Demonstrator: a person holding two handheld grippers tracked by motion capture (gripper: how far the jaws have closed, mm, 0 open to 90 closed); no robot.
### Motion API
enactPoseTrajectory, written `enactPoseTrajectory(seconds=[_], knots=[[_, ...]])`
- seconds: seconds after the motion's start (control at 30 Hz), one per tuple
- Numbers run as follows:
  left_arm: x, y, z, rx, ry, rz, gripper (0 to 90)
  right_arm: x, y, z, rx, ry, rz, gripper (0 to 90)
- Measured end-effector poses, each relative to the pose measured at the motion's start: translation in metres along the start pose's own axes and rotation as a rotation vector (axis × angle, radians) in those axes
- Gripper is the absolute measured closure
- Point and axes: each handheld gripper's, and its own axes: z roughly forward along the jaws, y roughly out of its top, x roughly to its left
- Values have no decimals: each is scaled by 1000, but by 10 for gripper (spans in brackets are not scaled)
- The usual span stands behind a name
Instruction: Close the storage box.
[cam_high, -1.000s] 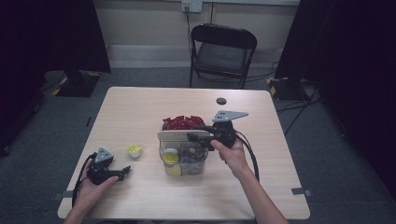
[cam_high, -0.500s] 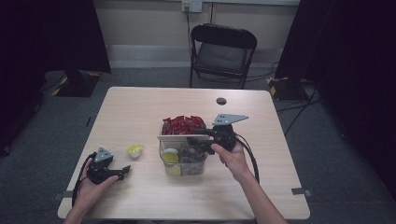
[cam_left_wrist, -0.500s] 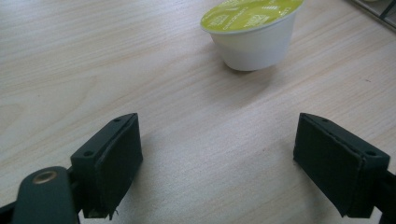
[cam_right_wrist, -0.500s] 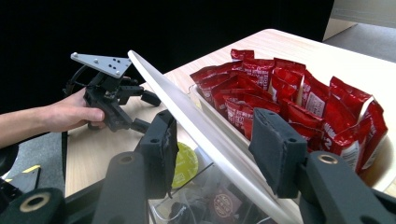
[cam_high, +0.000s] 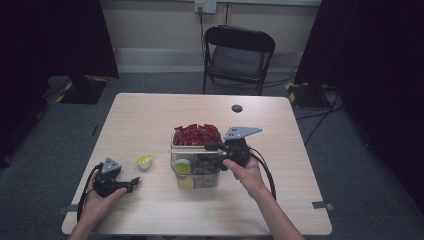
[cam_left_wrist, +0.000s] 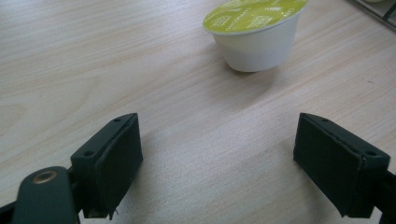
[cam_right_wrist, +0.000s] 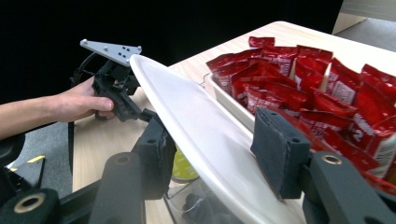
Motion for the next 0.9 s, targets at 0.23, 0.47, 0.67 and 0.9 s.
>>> enactPoseTrajectory(seconds=[0.23,0.47,0.67,0.9], knots=[[0,0,0,0,0,-1,148,2,-2,1,8,-3,-3,493],[0,0,0,0,-1,0,148,6,-5,0,3,-19,-7,463],[0,0,0,1,-3,0,147,8,-8,0,-6,-24,-12,437],[0,0,0,1,-3,1,146,10,-11,0,-2,-34,-19,372]])
